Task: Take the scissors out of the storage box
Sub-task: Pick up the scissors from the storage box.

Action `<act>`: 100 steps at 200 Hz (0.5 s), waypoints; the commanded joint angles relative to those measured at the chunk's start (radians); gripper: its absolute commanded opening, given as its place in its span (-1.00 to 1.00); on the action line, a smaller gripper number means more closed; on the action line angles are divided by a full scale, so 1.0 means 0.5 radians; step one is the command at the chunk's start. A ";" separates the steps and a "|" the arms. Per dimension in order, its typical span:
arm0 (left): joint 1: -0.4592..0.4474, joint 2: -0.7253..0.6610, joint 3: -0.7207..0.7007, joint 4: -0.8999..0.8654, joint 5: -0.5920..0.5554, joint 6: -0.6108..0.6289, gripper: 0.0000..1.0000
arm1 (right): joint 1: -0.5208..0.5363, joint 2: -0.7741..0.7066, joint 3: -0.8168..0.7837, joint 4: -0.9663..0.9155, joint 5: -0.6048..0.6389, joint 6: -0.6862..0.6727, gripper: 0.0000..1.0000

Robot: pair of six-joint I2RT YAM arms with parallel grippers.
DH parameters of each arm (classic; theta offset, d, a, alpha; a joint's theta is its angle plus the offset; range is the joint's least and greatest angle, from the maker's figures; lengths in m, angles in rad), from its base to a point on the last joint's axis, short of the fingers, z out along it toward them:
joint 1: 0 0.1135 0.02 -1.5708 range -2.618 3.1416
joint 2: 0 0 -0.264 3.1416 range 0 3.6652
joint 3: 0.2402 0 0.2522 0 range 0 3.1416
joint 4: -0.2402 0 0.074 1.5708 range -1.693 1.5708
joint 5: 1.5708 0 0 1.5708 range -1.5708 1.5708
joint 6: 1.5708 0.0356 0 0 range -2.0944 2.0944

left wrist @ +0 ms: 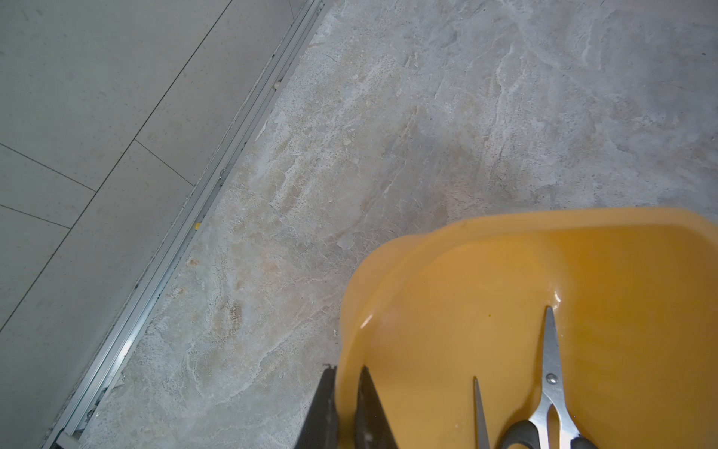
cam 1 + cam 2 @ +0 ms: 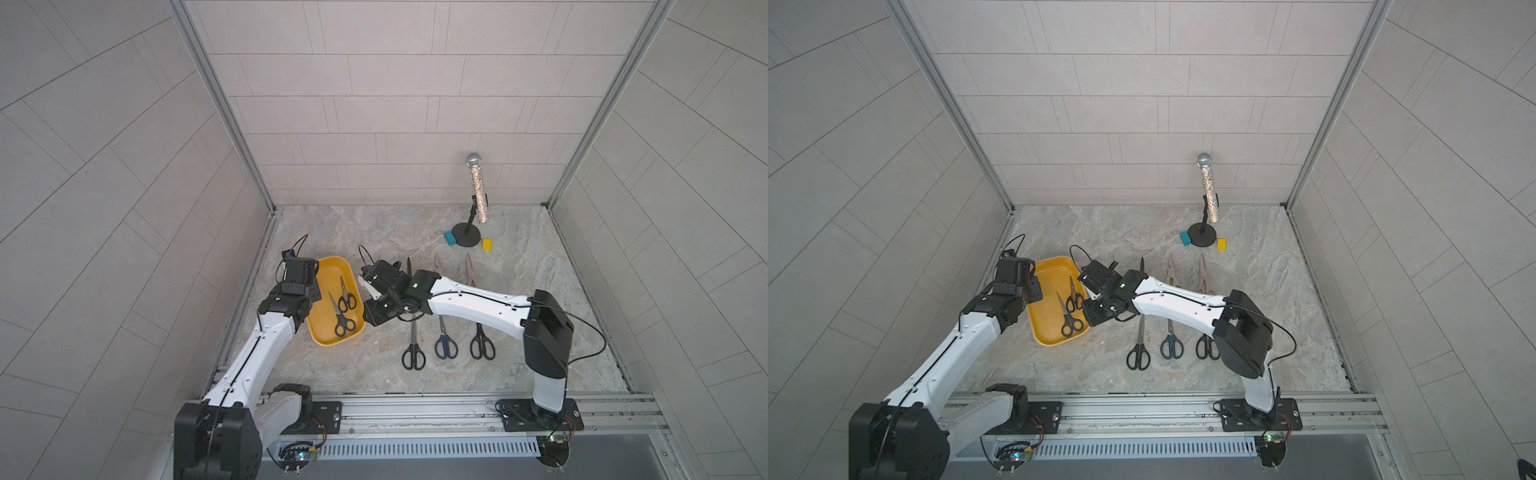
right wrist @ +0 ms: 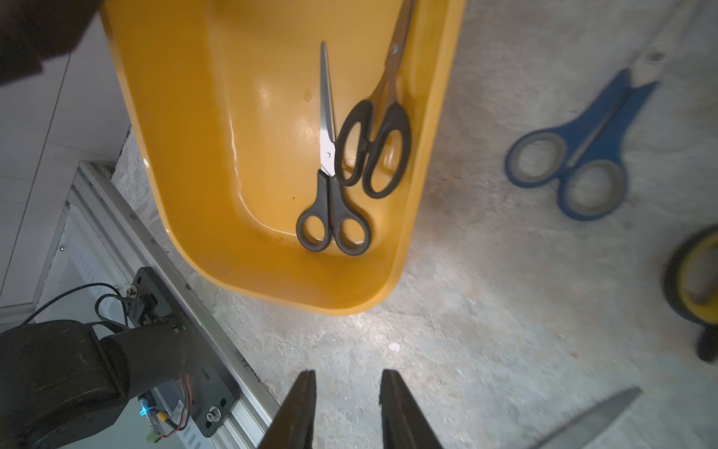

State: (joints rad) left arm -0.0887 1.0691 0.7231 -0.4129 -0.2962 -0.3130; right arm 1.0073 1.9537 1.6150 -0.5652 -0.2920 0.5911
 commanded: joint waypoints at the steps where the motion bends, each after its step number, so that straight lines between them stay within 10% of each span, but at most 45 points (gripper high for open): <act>1: -0.013 0.006 -0.018 0.013 -0.033 0.040 -1.00 | 0.037 0.127 0.117 0.019 -0.119 -0.153 -0.36; 100: -0.039 0.028 0.001 -0.002 0.022 0.041 -1.00 | 0.046 0.616 0.543 -0.199 0.188 -0.457 -0.42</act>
State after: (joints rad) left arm -0.0944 1.0832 0.7231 -0.4126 -0.2840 -0.3130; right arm 1.0271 2.2021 1.8122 -0.5831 -0.2886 0.4313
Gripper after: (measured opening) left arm 0.082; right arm 0.294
